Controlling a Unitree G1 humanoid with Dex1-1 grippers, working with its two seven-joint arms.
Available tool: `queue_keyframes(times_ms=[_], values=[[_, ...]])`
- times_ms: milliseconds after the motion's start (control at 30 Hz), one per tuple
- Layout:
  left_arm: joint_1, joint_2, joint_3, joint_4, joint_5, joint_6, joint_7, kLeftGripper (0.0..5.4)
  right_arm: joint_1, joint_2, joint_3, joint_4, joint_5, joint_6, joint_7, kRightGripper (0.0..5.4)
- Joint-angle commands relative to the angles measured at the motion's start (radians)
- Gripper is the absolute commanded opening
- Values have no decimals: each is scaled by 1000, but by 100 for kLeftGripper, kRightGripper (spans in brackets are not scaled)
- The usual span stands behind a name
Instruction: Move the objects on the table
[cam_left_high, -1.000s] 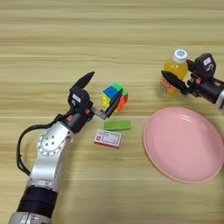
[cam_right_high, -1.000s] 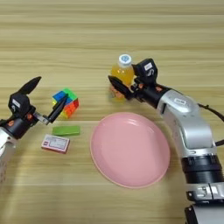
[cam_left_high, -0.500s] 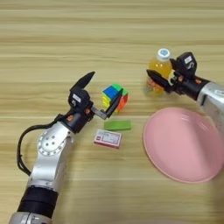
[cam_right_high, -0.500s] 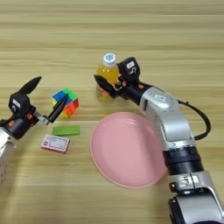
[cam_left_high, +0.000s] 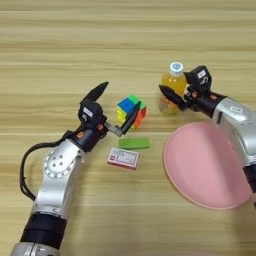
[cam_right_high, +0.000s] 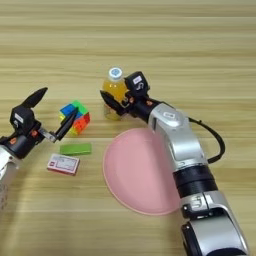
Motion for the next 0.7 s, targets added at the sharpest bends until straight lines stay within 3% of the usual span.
queue_keyframes(times_ms=[33,300,700], values=[[-4,4,1,9,3,-9,-3,540,-53,20,8,27,-18,-49,-5,363],[-3,2,1,9,4,-9,-2,540,-64,29,17,95,-42,-85,-3,363],[-7,1,1,17,5,-10,-3,540,-81,35,7,149,-47,-113,-7,521]])
